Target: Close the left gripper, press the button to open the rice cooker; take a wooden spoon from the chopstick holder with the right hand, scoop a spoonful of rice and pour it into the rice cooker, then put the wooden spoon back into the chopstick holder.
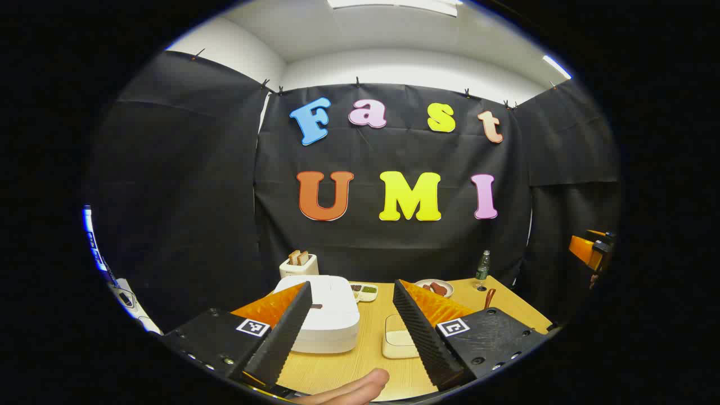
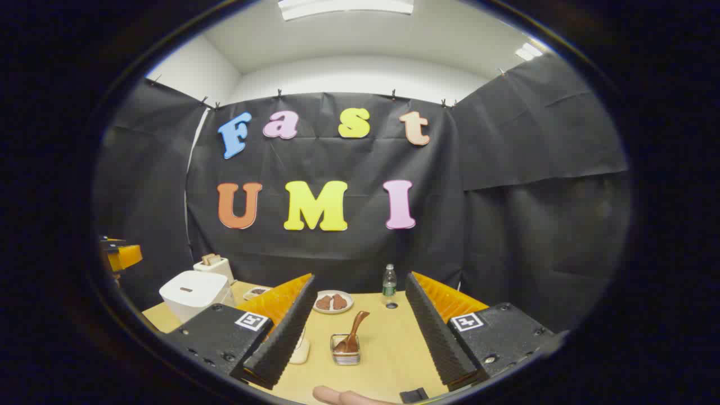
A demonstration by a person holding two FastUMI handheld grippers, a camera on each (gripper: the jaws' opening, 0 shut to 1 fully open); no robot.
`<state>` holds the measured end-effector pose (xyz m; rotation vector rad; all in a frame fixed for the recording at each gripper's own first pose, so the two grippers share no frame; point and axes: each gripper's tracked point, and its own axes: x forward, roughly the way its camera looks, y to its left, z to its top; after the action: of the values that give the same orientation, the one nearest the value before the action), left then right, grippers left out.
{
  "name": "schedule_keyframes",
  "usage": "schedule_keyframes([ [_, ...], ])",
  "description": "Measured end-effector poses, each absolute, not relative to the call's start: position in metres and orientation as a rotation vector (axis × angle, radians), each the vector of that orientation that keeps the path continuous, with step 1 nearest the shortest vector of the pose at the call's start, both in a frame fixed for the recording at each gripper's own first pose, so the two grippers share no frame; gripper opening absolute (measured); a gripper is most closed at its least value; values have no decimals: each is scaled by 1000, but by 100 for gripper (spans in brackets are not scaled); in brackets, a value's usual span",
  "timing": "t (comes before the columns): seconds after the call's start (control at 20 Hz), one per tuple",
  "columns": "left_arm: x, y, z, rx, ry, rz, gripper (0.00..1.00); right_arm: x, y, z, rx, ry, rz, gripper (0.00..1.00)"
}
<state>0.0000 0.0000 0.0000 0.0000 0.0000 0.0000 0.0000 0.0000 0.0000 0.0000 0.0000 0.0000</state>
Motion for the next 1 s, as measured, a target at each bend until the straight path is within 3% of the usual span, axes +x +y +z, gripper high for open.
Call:
schedule_keyframes([
  [0.55,1,-3,1,7,-21,-21,93,3,-3,12,35,-75,12,100],
  [1.0,13,-3,-2,89,-47,-3,91,16,-14,-8,69,-44,10,100],
])
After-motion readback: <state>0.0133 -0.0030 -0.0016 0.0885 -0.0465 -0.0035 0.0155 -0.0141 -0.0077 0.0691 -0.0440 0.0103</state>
